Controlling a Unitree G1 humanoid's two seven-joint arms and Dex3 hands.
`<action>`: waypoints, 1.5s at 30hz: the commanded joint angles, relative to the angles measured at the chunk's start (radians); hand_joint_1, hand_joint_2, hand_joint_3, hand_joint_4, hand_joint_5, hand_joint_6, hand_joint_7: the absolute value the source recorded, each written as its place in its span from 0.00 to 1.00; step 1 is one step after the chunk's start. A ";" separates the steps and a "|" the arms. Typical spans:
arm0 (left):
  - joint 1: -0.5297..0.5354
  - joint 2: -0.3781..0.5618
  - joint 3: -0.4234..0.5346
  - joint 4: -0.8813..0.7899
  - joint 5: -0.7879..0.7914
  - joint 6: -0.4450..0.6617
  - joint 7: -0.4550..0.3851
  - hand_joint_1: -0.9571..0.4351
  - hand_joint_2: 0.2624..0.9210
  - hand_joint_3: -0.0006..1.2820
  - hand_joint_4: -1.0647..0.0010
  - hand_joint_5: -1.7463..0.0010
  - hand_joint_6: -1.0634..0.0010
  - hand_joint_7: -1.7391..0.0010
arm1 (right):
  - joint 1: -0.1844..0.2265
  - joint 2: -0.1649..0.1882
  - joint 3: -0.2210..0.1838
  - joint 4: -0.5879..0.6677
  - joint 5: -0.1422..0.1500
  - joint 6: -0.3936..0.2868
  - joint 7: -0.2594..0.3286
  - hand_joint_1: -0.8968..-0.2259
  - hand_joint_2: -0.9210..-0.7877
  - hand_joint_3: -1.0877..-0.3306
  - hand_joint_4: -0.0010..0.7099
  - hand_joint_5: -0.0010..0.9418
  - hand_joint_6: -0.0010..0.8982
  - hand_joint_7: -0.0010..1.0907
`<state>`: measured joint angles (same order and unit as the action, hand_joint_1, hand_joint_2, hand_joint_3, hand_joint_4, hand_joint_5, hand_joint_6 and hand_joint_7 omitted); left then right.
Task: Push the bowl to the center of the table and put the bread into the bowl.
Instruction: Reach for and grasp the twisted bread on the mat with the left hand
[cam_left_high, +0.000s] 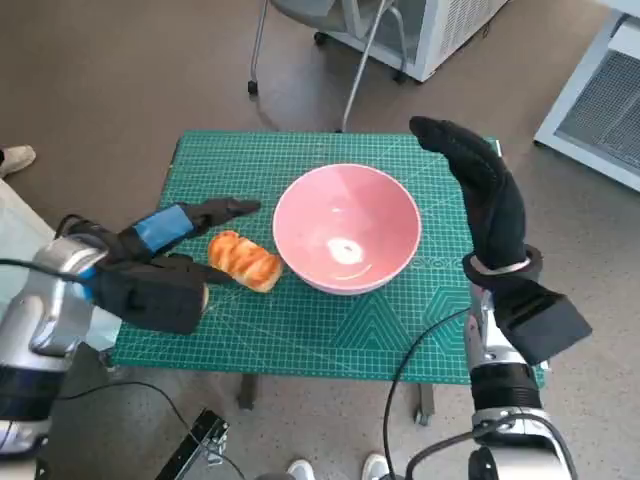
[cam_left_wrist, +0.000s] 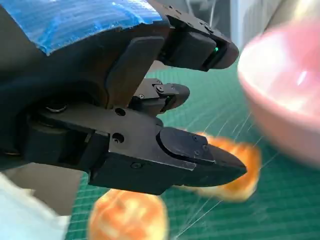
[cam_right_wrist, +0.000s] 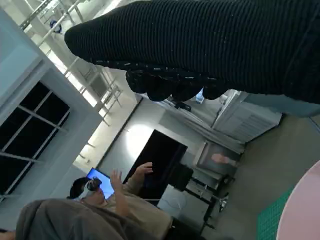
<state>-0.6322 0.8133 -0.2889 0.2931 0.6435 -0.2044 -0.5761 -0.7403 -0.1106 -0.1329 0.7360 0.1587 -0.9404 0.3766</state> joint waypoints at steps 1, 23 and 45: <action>-0.041 0.006 -0.035 0.013 0.063 -0.001 -0.003 0.79 0.92 0.01 0.72 0.99 0.58 0.97 | 0.037 0.001 0.004 -0.013 0.008 0.021 -0.007 0.72 0.18 0.56 0.65 0.01 0.19 0.82; -0.108 -0.034 -0.140 0.162 0.239 -0.050 0.116 0.71 0.92 0.01 0.64 0.99 0.46 0.97 | 0.048 0.009 0.001 -0.018 0.030 0.036 -0.003 0.69 0.01 0.65 0.65 0.01 0.18 0.83; -0.292 -0.176 -0.348 0.534 0.399 -0.143 0.306 0.72 0.99 0.13 0.47 0.97 0.36 0.96 | 0.067 0.011 0.006 -0.017 0.016 0.015 -0.015 0.72 0.02 0.65 0.64 0.01 0.19 0.83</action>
<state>-0.9075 0.6606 -0.6045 0.7768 1.0291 -0.3160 -0.2818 -0.7062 -0.1054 -0.1289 0.7157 0.1799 -0.9261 0.3718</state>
